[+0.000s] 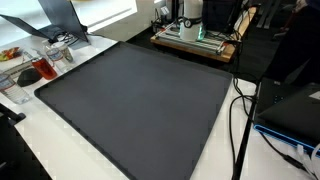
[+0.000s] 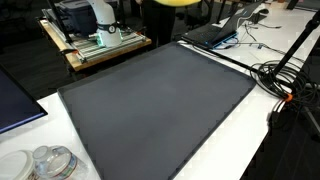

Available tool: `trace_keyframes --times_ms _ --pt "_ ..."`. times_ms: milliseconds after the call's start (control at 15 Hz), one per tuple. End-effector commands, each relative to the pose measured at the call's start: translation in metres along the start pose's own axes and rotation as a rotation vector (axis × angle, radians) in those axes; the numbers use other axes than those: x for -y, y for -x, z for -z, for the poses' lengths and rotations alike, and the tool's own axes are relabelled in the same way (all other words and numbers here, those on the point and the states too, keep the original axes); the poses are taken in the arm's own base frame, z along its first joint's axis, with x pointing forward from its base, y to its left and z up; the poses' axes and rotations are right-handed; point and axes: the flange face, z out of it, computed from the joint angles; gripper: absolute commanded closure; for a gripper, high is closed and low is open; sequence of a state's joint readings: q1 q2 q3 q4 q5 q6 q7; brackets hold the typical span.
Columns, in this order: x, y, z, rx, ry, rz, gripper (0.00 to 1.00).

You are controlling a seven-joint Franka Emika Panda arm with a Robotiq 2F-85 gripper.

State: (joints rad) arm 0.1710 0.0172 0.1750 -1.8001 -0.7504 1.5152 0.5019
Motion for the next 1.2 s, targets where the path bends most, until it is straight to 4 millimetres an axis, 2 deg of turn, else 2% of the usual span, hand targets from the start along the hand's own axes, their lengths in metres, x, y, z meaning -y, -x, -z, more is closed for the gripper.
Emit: trace_keyframes --times_ms 0,200,267,733,1133 --pt "-0.001 -0.004 0.002 0.011 0.014 0.023 0.18" --pt "0.001 -0.004 0.0 0.017 0.007 0.032 0.01" --pt "0.002 -0.004 -0.001 0.02 0.005 0.036 0.0" --pt "0.003 -0.008 -0.009 0.052 -0.04 0.05 0.0" --pt "0.005 -0.009 -0.028 0.168 -0.263 0.1 0.0"
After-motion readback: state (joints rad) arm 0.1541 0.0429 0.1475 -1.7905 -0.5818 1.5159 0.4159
